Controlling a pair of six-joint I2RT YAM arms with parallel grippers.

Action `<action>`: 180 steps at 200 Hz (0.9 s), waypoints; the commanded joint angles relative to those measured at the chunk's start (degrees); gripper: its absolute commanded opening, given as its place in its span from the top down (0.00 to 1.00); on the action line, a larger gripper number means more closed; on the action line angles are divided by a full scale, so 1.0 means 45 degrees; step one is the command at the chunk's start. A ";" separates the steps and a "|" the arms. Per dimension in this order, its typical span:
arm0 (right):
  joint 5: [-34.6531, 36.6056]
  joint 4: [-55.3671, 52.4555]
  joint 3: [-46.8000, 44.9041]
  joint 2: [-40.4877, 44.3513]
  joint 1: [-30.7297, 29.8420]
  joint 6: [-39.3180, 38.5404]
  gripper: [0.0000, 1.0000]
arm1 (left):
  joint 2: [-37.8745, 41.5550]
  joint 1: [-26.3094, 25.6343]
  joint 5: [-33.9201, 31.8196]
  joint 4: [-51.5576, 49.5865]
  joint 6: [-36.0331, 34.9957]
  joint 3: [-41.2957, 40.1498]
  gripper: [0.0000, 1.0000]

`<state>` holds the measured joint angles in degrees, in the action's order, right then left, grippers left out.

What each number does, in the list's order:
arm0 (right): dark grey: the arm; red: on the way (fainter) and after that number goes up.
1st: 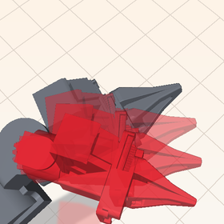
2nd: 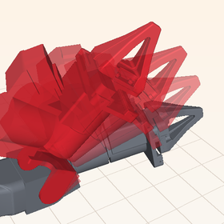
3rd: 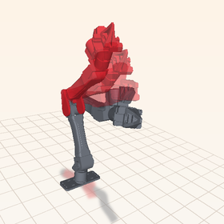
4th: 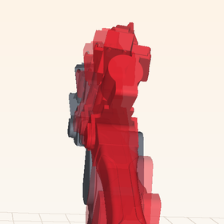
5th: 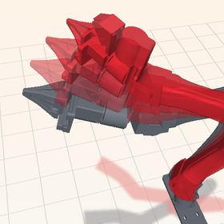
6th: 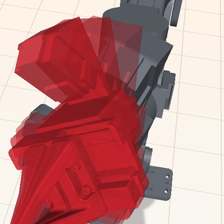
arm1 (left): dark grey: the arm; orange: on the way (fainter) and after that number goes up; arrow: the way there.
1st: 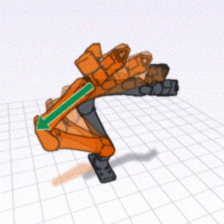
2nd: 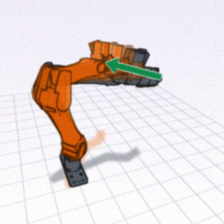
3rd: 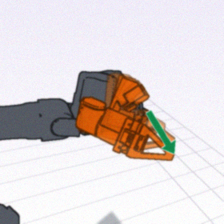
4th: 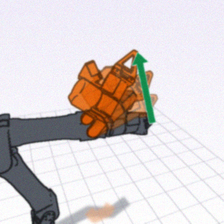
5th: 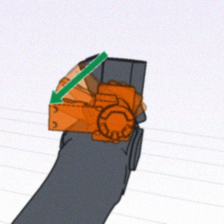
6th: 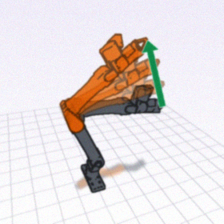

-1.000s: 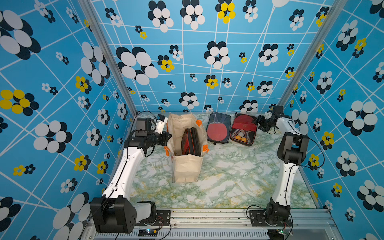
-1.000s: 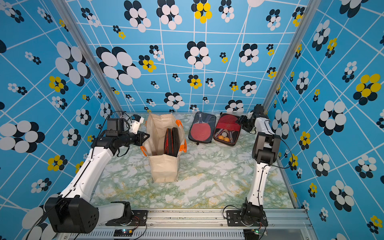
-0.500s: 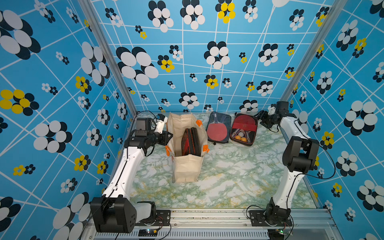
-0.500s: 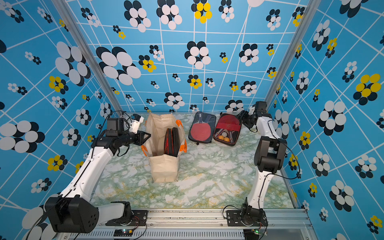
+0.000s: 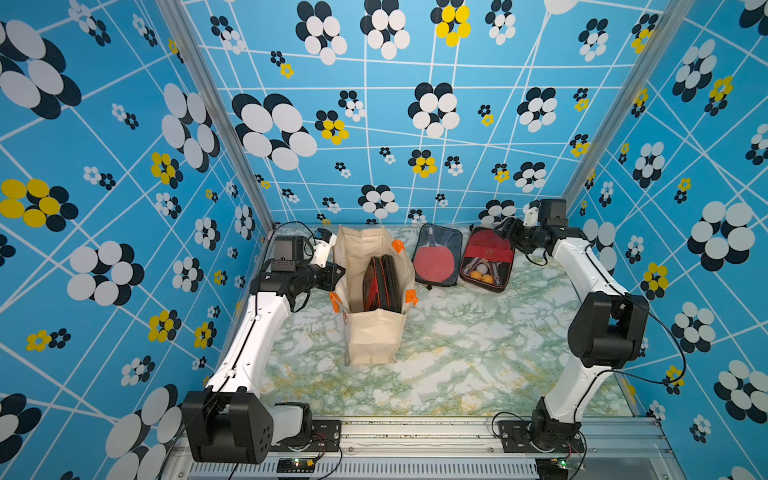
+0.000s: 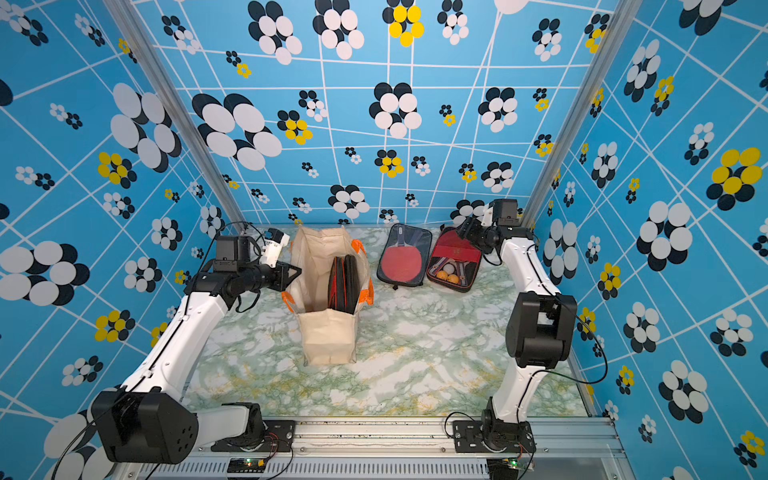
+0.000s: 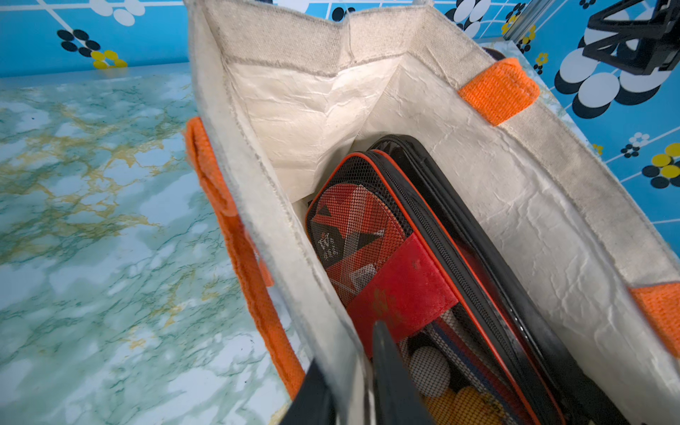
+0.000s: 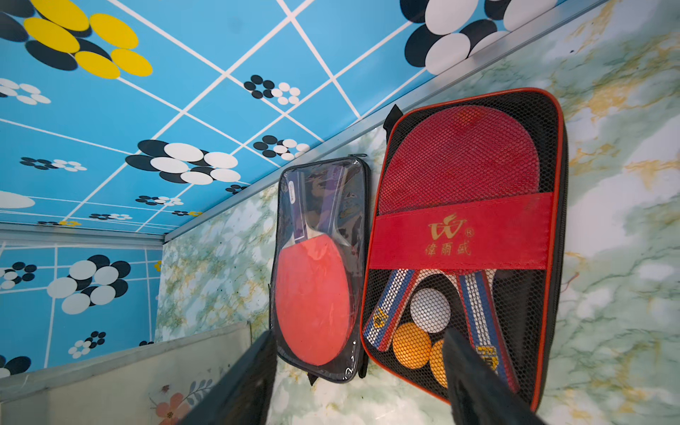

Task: Remove the ping pong set from the canvas bag
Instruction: Place the ping pong set at the center of the board, then pick up the ping pong set from the canvas bag.

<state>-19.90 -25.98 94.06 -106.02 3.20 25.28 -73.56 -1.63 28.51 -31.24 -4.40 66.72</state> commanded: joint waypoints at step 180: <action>0.2448 -0.2107 0.2442 0.2311 -0.5677 -0.0534 0.24 | -0.0041 -0.0493 0.0031 -0.0111 -0.0550 -0.0045 1.00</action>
<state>-11.92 -32.40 102.24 -96.90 -19.79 24.36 -73.63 -3.16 28.69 -31.38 -5.63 66.70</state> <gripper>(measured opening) 0.758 0.061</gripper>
